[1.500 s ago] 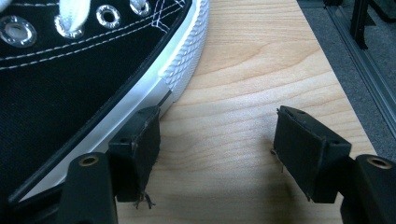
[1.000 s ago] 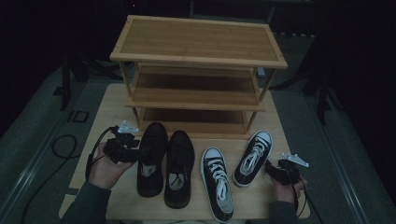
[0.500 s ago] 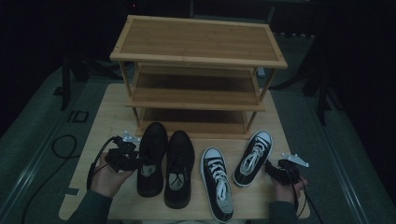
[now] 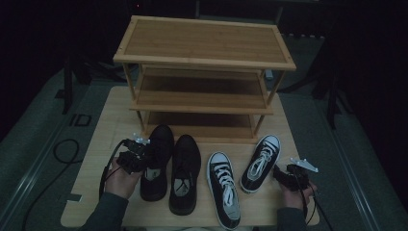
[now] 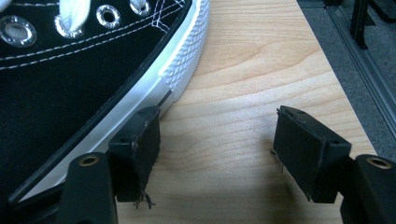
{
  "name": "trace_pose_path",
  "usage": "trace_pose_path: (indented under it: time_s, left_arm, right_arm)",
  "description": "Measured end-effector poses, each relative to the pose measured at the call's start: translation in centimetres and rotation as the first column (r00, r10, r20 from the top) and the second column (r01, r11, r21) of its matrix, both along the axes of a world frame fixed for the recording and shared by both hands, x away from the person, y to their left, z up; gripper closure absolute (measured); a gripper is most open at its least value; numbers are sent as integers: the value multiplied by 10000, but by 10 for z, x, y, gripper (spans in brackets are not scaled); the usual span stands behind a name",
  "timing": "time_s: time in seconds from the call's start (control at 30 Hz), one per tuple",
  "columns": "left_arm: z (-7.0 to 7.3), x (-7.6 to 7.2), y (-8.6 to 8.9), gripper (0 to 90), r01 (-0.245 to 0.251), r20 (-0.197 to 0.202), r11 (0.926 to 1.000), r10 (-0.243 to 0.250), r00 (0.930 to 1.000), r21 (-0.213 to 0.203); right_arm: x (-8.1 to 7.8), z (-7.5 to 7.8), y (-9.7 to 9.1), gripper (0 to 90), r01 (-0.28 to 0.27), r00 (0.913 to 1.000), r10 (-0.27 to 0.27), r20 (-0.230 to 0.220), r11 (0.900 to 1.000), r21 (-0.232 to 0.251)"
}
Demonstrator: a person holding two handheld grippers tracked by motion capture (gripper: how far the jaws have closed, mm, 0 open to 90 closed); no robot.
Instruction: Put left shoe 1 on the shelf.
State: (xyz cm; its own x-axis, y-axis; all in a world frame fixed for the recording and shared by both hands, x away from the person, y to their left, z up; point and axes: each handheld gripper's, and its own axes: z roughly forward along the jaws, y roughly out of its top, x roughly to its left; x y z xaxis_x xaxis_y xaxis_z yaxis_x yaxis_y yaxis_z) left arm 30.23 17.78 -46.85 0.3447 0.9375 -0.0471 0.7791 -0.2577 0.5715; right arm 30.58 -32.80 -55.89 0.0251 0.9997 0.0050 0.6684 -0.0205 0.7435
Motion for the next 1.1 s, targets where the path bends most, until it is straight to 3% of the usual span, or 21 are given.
trace_pose_path:
  time_s: [0.07, 0.27, 0.4, 0.7, 0.83, 1.1]
  left_arm:
    - [-1, 6, 3, 877, -239, 71, 9990, 242, 9997, -367]
    - [0, 26, 5, 878, -919, 478, 9934, 953, 9943, -680]
    - [1, 41, 2, 878, -1075, 538, 9921, 1111, 9924, -650]
    - [1, 74, -3, 877, -1753, 746, 9809, 1817, 9805, -846]
    - [2, 82, -4, 877, -1908, 805, 9787, 1967, 9772, -754]
    - [1, 90, -1, 873, -2230, 901, 9686, 2331, 9683, -1098]
  right_arm:
    - [0, 0, 0, 313, -1, 10000, 1, 1, 10000, 1]
    - [0, 0, 0, 313, -5, 10000, 5, 1, 10000, 3]
    - [0, 0, 0, 313, -2, 10000, 2, 2, 10000, -1]
    - [0, 0, 0, 313, -2, 10000, 2, 1, 10000, 0]
    - [0, 0, 0, 313, -2, 10000, 2, 1, 10000, 1]
    - [0, 0, 0, 314, -1, 10000, 1, 1, 10000, 0]
